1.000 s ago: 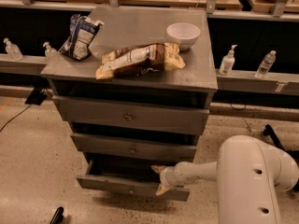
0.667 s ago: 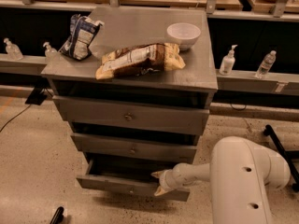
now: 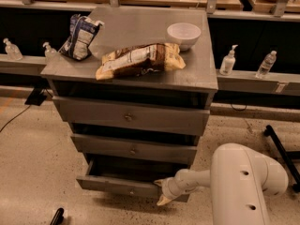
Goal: Open bottom drawer
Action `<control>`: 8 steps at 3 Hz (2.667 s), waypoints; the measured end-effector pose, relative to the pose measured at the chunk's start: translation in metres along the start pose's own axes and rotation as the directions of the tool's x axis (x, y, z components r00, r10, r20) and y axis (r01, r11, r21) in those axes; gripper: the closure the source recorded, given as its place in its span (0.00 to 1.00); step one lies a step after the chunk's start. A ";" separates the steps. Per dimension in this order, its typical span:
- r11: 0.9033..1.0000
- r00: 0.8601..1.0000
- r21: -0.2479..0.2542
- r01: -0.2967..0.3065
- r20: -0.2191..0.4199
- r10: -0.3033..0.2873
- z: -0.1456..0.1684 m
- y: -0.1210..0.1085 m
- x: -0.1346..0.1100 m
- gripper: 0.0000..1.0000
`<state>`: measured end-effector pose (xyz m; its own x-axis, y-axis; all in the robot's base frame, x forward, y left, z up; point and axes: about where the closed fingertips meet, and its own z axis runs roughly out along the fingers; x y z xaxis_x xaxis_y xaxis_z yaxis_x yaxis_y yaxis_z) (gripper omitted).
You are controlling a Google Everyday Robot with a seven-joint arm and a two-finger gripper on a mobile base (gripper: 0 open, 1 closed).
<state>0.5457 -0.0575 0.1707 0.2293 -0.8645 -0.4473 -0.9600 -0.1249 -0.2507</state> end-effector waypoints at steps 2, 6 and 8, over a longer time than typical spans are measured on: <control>0.994 0.997 -0.104 -0.046 0.058 0.053 -0.002 0.052 -0.017 0.39; 0.998 0.999 -0.070 -0.005 0.054 0.008 -0.019 0.048 -0.029 0.22; 0.991 0.992 0.047 0.124 0.018 -0.125 -0.059 0.021 -0.054 0.00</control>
Offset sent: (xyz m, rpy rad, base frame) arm -0.0980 0.0086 -0.0041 0.0580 0.2241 0.0301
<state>0.5041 -0.0424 0.2403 0.3507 -0.8330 -0.4279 -0.9154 -0.2086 -0.3442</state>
